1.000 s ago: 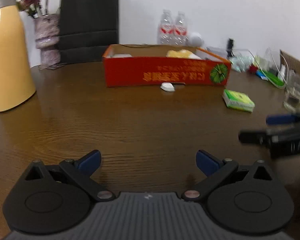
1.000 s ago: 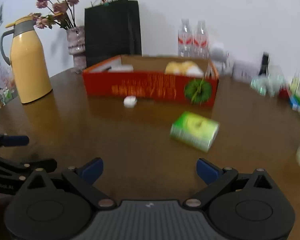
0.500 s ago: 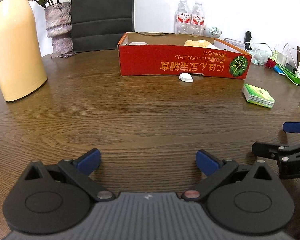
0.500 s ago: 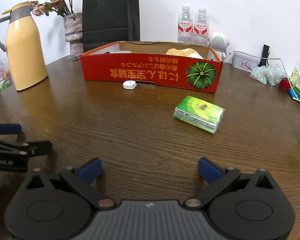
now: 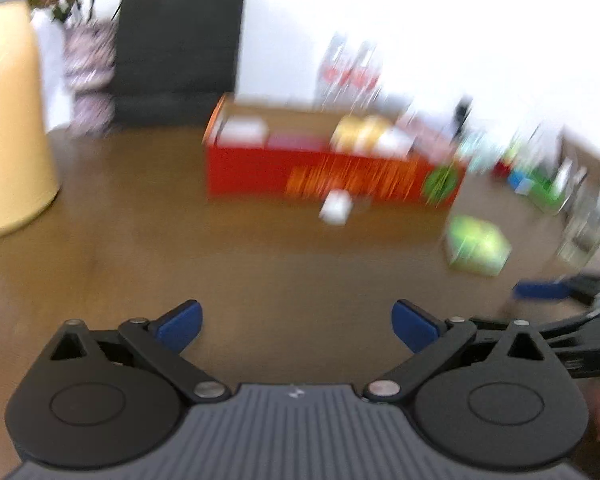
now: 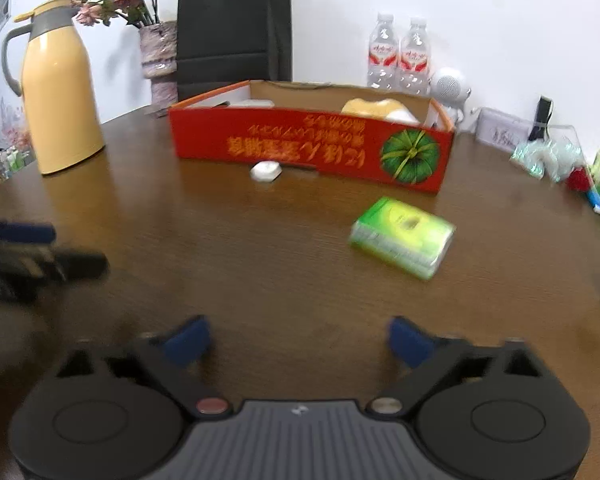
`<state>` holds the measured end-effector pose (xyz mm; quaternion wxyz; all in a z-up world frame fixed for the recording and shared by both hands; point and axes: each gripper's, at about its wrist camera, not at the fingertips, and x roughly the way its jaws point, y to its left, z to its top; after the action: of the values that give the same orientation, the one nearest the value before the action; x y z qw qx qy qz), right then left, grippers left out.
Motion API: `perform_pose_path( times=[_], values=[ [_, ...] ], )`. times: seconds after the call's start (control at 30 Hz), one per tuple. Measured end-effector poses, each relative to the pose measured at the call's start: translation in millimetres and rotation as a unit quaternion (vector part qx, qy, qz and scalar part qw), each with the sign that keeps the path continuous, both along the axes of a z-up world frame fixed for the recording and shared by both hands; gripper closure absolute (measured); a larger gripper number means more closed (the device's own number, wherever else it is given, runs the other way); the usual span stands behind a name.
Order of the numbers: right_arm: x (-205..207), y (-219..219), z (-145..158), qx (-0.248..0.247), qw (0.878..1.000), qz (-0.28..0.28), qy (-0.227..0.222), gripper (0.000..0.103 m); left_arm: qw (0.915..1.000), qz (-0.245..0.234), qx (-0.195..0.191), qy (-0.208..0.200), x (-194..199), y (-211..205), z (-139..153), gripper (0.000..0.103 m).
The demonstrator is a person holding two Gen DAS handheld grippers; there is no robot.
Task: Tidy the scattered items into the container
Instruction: 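Grasp the white round puck with the left tool while the right tool grasps the green tissue packet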
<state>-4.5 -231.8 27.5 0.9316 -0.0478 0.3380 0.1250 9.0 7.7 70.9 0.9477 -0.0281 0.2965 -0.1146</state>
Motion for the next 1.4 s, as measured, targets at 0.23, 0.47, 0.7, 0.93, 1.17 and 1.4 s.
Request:
perform_pose_path(
  times=[0.23,0.47,0.7,0.93,1.17,1.4],
  values=[
    [76,-37,13,0.073,0.992,-0.103,0.018,0.016,0.9975,-0.065,0.024,-0.012,90,-44,5,0.004],
    [98,-26,1,0.025,0.996,-0.089,-0.003,0.040,0.9974,-0.066,0.022,0.020,143,-74,-24,0.037],
    [93,-39,-2,0.057,0.995,-0.082,-0.024,0.040,0.9965,-0.068,0.024,0.043,164,-80,-38,0.047],
    [86,-33,-1,0.026,0.996,-0.074,-0.036,0.040,0.9966,-0.064,0.037,0.036,158,-78,-39,0.077],
    [87,-31,-5,0.012,0.997,-0.075,-0.029,0.037,0.9972,-0.065,0.027,0.023,136,-68,-25,0.077],
    [89,-35,-10,0.023,0.997,-0.078,-0.016,0.039,0.9996,-0.022,-0.014,-0.014,65,-42,-4,0.077]
  ],
)
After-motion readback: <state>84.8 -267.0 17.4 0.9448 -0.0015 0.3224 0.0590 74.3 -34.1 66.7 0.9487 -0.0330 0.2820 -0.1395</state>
